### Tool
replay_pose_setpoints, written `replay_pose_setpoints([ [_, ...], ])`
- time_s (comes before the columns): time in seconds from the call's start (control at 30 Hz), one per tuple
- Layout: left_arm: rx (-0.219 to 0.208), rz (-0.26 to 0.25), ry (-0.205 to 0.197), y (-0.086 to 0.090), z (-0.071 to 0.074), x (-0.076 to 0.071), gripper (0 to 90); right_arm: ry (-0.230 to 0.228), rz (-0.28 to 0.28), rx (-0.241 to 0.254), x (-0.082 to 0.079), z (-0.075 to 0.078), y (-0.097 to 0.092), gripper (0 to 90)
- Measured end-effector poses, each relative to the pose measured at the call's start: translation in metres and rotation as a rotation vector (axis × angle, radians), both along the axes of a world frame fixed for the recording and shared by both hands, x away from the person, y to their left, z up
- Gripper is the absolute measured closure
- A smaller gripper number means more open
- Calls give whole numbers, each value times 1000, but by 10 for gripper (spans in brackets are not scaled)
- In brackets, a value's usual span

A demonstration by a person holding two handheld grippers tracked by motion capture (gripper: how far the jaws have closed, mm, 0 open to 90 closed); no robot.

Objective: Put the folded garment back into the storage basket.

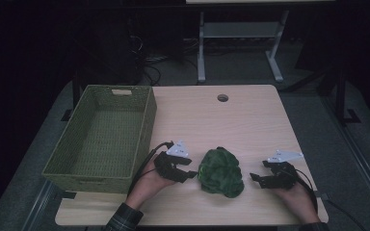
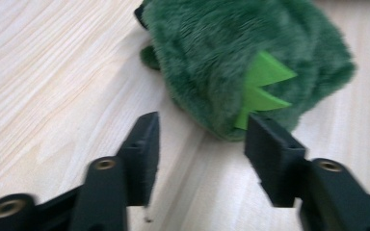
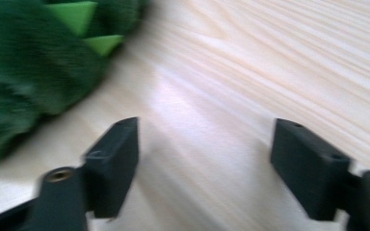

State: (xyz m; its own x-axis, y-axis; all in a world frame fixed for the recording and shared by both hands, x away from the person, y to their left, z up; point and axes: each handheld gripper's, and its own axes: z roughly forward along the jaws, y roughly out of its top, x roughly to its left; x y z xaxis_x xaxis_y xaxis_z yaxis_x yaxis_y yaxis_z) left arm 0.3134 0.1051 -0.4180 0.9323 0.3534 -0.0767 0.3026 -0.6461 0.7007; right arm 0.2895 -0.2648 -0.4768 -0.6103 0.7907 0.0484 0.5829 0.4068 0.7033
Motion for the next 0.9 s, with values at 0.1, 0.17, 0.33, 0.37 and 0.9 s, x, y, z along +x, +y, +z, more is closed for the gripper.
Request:
replay_pose_setpoints([
  [0.1,4,-42,1,-1,6,-1,352,-17,-21,-2,3,-4,-1,120],
  [0.17,10,-59,6,-4,9,-1,299,-34,-12,-1,3,-6,-3,116],
  [0.33,26,-122,16,-13,18,2,204,-32,-13,-1,3,-6,-3,116],
  [0.37,39,-138,13,-16,20,2,194,-31,-15,2,3,-6,-3,116],
  [0.9,190,-301,20,-65,22,11,142,-32,-25,2,3,-6,-3,131],
])
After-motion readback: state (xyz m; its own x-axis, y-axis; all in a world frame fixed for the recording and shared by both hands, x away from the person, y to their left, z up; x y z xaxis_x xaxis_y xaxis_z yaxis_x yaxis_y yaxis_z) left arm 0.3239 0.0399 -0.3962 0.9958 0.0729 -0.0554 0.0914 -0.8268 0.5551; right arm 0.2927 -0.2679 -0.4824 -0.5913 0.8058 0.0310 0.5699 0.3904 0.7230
